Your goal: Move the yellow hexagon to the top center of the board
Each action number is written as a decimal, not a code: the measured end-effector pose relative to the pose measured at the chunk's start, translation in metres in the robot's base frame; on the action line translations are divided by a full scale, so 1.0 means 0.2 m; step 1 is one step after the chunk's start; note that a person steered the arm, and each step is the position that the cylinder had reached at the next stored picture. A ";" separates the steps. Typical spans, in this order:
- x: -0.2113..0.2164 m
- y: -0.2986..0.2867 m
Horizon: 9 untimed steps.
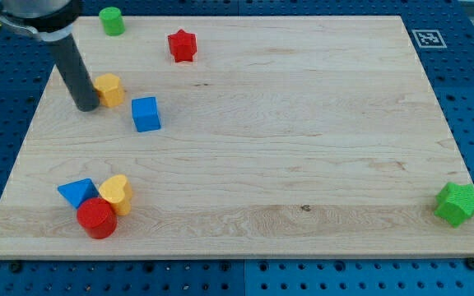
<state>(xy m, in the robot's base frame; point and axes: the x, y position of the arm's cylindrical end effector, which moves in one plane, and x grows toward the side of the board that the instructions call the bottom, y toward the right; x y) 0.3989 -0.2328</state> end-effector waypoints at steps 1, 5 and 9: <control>-0.10 -0.02; 0.00 0.50; -0.24 1.06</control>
<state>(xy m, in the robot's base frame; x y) 0.3499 -0.0213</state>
